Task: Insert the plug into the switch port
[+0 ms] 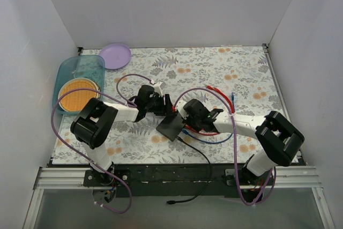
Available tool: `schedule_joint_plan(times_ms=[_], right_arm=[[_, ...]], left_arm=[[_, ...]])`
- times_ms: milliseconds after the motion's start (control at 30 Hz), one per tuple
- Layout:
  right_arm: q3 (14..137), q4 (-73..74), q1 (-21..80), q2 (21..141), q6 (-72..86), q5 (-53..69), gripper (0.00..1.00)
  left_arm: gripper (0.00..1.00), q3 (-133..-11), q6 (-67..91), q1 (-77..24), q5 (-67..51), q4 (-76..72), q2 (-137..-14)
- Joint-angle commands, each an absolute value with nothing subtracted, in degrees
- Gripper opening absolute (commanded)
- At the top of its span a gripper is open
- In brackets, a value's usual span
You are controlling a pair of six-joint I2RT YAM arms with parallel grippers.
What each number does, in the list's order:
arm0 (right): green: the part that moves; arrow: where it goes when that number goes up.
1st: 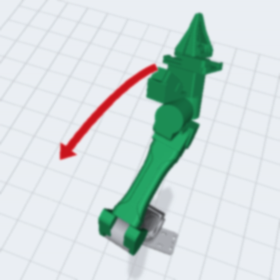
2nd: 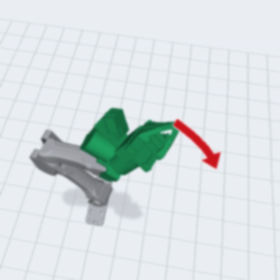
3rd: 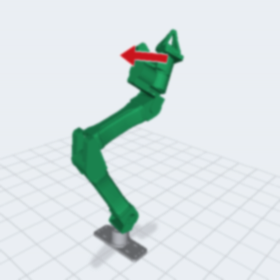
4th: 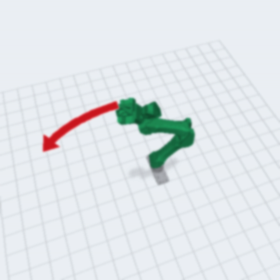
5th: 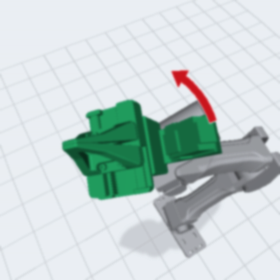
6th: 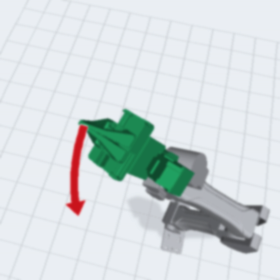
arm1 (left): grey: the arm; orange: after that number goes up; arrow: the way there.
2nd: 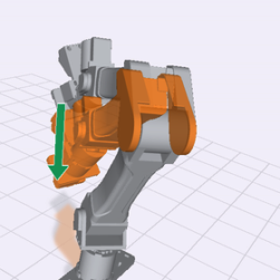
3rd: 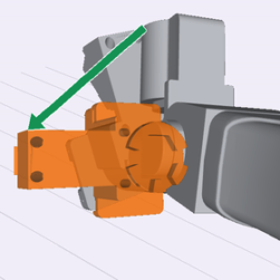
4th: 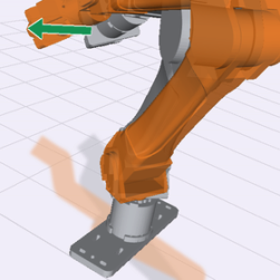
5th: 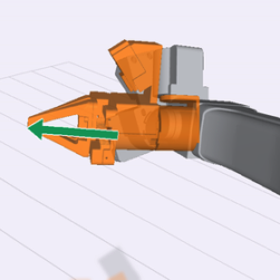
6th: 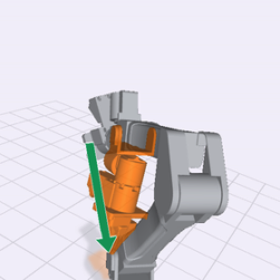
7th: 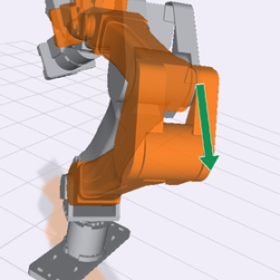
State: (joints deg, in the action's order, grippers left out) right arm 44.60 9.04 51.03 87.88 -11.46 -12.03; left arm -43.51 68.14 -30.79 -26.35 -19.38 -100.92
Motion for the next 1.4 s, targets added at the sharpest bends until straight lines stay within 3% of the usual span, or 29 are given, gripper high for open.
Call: schedule_joint_plan(times_ms=[0,1367], right_arm=[[49.4,-1.3,52.5,87.3,-13.1,-8.1,0.01],[55.4,-11.5,52.6,88.9,-9.1,-9.6,0.01]], left_arm=[[0.49,-45.9,68.6,-34.8,-33.3,-20.7,-101.2],[0.45,-46.1,72.2,-45.5,-33.1,-21.6,-101.3]])
